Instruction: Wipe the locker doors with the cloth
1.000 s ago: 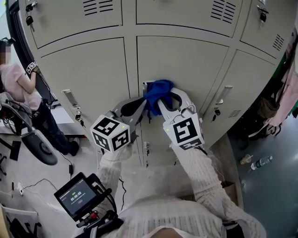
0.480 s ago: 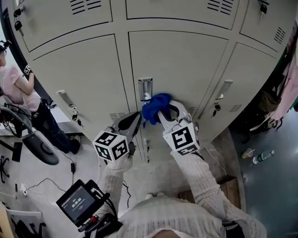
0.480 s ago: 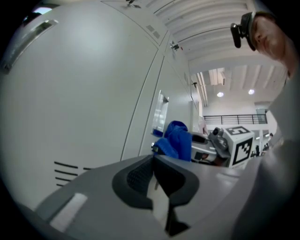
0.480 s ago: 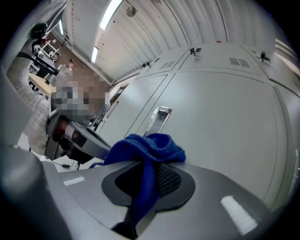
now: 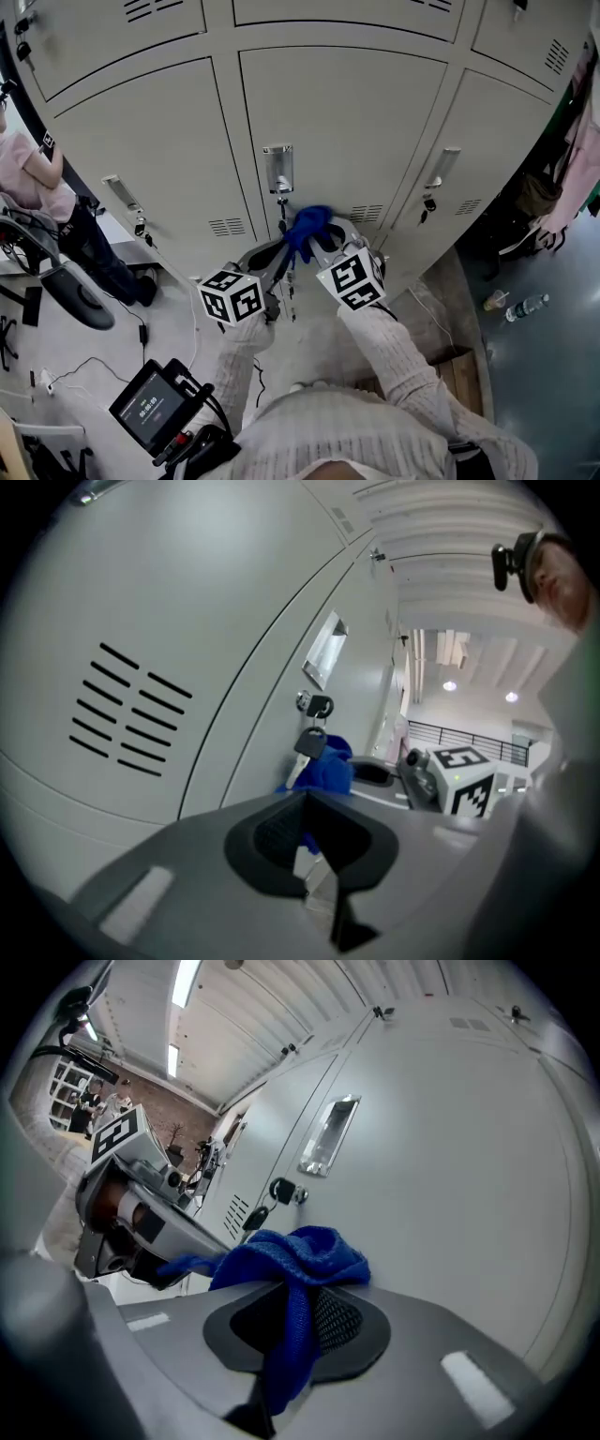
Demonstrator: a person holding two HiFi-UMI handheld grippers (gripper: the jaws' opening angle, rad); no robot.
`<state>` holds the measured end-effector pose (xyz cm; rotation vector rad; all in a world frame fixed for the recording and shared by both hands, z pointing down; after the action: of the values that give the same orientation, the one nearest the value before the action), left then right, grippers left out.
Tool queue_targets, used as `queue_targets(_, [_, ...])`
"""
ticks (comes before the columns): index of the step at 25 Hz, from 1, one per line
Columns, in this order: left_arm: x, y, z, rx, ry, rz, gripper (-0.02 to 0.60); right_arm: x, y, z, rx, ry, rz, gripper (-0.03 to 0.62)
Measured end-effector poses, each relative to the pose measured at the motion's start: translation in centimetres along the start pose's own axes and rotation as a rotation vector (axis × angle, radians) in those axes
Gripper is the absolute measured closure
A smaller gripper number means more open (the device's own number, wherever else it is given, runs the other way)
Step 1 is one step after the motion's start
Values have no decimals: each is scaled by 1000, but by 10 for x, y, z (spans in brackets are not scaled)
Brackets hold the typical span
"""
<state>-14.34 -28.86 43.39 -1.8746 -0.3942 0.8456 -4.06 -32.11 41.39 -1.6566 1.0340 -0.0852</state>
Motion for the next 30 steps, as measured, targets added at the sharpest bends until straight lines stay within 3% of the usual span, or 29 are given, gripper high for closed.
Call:
queue_targets(10, [10, -7, -14, -38, 8, 3, 577, -9, -17, -11, -112, 109, -21, 540])
queue_targets(16, [28, -1, -17, -29, -33, -19, 577, -1, -15, 7, -100, 81, -34, 539])
queue_targets(18, [45, 12, -18, -12, -62, -78, 577, 9, -7, 22, -69, 59, 4, 539])
queue_targets(21, [75, 44, -14, 27, -73, -238, 577, 30, 19, 50, 4, -1, 88, 539])
queue_targets(24, [103, 90, -4, 123, -123, -371, 577, 58, 59, 83, 115, -91, 113, 539])
queue_targets(27, [127, 141, 10, 231, -208, -452, 577, 85, 106, 114, 250, -182, 118, 539])
queue_targets(30, [145, 186, 25, 319, -232, -539, 577, 105, 148, 136, 365, -242, 129, 539])
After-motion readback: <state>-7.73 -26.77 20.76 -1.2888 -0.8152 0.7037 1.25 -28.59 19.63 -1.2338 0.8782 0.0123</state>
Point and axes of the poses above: the fingertips, and each gripper's own axes: z backward along the fingers, x to its right, y out of its top, the point moved 5 cm from there along z, backward along the fingers, and after that the axes turned 10 degrees about -x, right-handed, at the moved point
